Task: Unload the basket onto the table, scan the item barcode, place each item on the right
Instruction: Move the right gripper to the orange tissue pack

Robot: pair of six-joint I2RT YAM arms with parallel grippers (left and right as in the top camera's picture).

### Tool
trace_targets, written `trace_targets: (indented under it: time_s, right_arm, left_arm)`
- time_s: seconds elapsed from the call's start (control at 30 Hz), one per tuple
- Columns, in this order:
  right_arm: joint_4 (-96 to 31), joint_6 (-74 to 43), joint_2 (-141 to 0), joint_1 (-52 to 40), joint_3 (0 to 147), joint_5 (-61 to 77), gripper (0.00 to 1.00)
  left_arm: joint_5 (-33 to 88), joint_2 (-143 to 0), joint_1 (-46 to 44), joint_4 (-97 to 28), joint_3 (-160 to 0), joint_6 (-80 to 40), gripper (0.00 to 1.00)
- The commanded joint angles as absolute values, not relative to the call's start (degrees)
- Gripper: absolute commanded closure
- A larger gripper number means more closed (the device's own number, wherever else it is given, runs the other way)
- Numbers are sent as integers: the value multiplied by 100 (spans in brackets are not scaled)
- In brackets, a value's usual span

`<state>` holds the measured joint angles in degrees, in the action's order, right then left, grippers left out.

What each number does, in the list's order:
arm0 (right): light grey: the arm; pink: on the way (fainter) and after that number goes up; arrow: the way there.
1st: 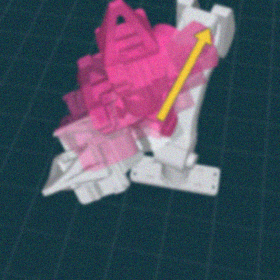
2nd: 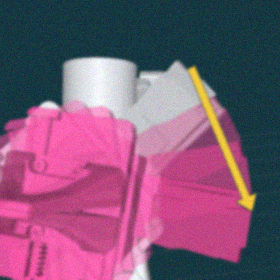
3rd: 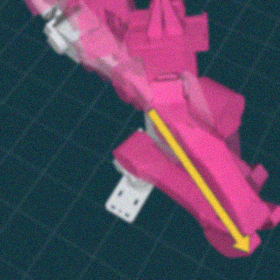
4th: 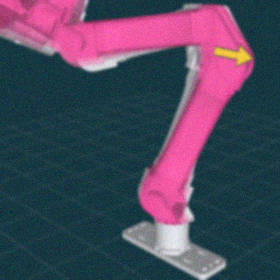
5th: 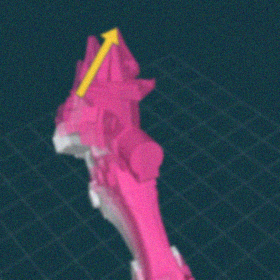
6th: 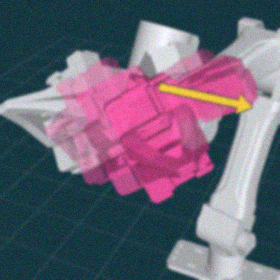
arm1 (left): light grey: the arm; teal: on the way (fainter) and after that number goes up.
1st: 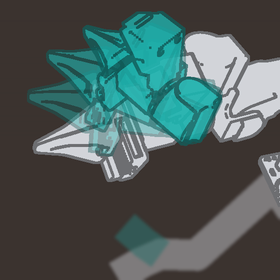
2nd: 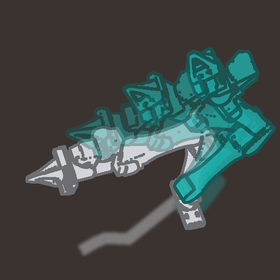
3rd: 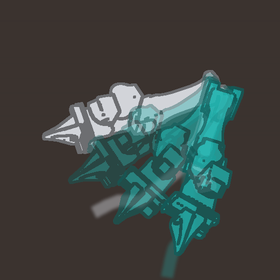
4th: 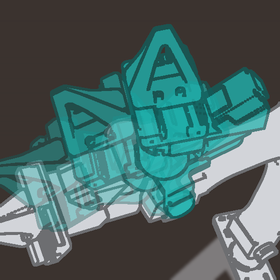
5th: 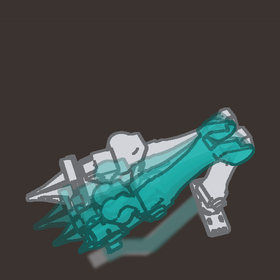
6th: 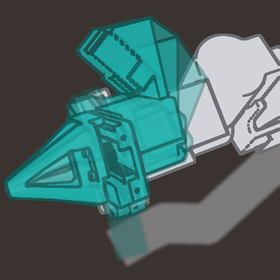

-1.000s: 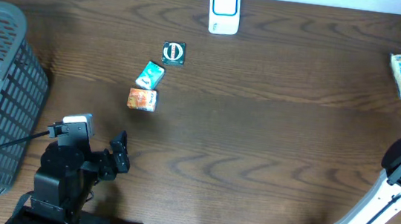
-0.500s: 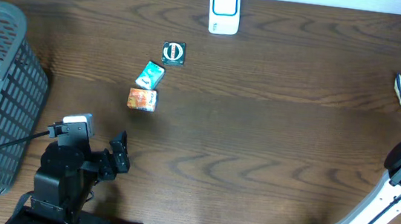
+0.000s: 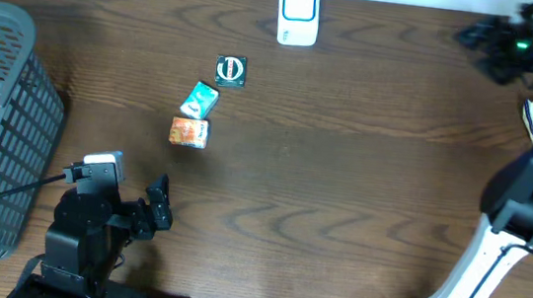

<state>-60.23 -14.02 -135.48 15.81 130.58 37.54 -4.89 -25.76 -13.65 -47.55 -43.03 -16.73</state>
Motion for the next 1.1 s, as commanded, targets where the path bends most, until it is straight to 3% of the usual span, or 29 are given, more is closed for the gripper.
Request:
trace_targets:
  time_s: [0.0,0.23,0.5,0.87,1.07]
  right_arm:
    - [-6169,-727,-13579,803,13117,4189,12]
    - [-5992,-657,-13579,-851,13104,3341,19]
    - [-5896,-679,-13681,-2600,13100,2261,17]
    - [-5754,-657,-14068,-4073,13098,2058,50]
    - [-5284,-657,-14387,-4425,13098,1850,47]
  left_arm:
    - [-563,-2569,-1363,-4746,-4296,-1704,2]
    - [-563,-2569,-1363,-4746,-4296,-1704,2]
    - [-563,-2569,-1363,-4746,-4296,-1704,2]
    - [-563,-2569,-1363,-4746,-4296,-1704,2]
    - [-563,-2569,-1363,-4746,-4296,-1704,2]
